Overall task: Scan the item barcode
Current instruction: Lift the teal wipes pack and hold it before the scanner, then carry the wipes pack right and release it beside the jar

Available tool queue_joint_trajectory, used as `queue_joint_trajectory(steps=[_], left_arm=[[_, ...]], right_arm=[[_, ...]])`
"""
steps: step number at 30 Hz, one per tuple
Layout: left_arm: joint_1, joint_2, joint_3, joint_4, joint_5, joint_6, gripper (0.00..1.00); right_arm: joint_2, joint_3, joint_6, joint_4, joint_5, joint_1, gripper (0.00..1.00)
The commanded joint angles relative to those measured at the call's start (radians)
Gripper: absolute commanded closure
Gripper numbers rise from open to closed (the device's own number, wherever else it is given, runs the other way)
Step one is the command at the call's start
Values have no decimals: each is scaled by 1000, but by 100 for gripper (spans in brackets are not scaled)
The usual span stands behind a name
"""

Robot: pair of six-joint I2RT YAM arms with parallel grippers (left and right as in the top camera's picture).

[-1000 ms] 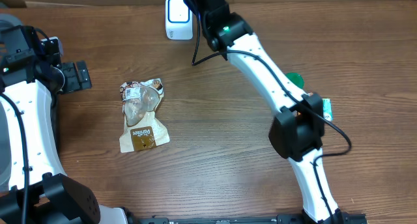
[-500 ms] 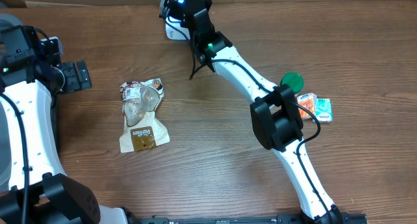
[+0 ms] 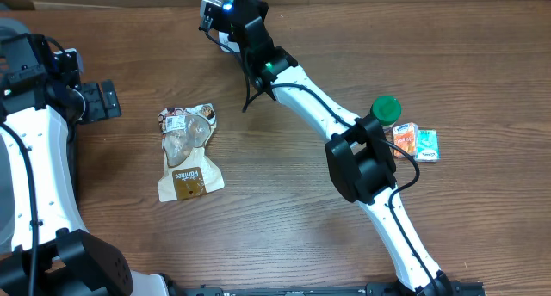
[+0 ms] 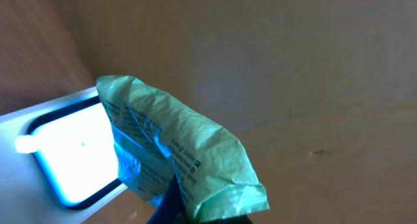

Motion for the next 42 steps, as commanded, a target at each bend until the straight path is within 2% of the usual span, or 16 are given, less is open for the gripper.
queue_joint_trajectory(steps=[1, 4, 8, 13, 17, 21, 24, 27, 31, 36, 42], left_arm=[[9, -5, -4, 4, -5, -13, 0], [9, -5, -4, 4, -5, -13, 0], [9, -5, -4, 4, -5, -13, 1], [9, -5, -4, 4, -5, -13, 0], [9, -5, -4, 4, -5, -13, 1], [9, -5, -4, 4, -5, -13, 0], [9, -5, -4, 4, -5, -13, 1], [9, -5, -4, 4, -5, -13, 0], [9, -5, -4, 4, -5, -13, 0], [9, -5, -4, 4, -5, -13, 0], [9, -5, -4, 4, -5, -13, 1]], right_arm=[[-215, 22, 263, -97, 13, 2, 96], [-317, 22, 434, -261, 13, 0, 96], [-480, 22, 800, -571, -19, -8, 96], [-675, 22, 1158, -1006, -189, -60, 96], [-753, 22, 1268, -1266, -303, -152, 96], [-756, 20, 1273, -1484, -390, -287, 96], [-738, -2, 1273, -1588, -434, -380, 96], [-723, -67, 1272, -1619, -436, -457, 96], [-722, -224, 1272, -1564, -441, -543, 96], [-722, -448, 1271, -1360, -529, -621, 96], [-722, -620, 1268, -1199, -615, -678, 96]])
